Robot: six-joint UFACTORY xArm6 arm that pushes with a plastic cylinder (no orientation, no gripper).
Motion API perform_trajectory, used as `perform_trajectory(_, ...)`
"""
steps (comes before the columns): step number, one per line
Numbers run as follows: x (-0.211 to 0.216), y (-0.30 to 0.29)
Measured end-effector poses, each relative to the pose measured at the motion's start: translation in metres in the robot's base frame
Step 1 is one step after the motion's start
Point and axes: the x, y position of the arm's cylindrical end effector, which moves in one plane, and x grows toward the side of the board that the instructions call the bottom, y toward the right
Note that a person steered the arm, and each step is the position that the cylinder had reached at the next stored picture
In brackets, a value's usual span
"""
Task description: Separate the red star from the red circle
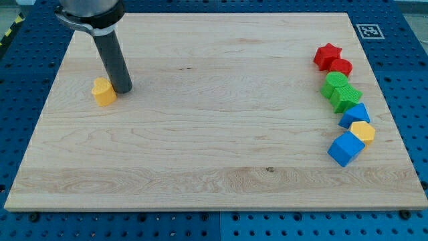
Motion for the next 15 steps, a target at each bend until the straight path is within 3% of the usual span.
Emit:
perform_trajectory(3, -0.001, 0.011)
perform_trajectory(4, -0.072, 0.072)
perform_trajectory(6, -0.141, 0.286)
perform_trajectory(7, -0.147, 0.392)
perform_trajectory(9, -0.093, 0.497)
perform_trajectory(10, -0.078, 0.467)
perform_trajectory(12, -0.083, 0.310)
perform_trajectory(13, -0.093, 0.340)
perform_trajectory(14, -0.071, 0.370)
perform_trajectory(15, -0.050, 0.352)
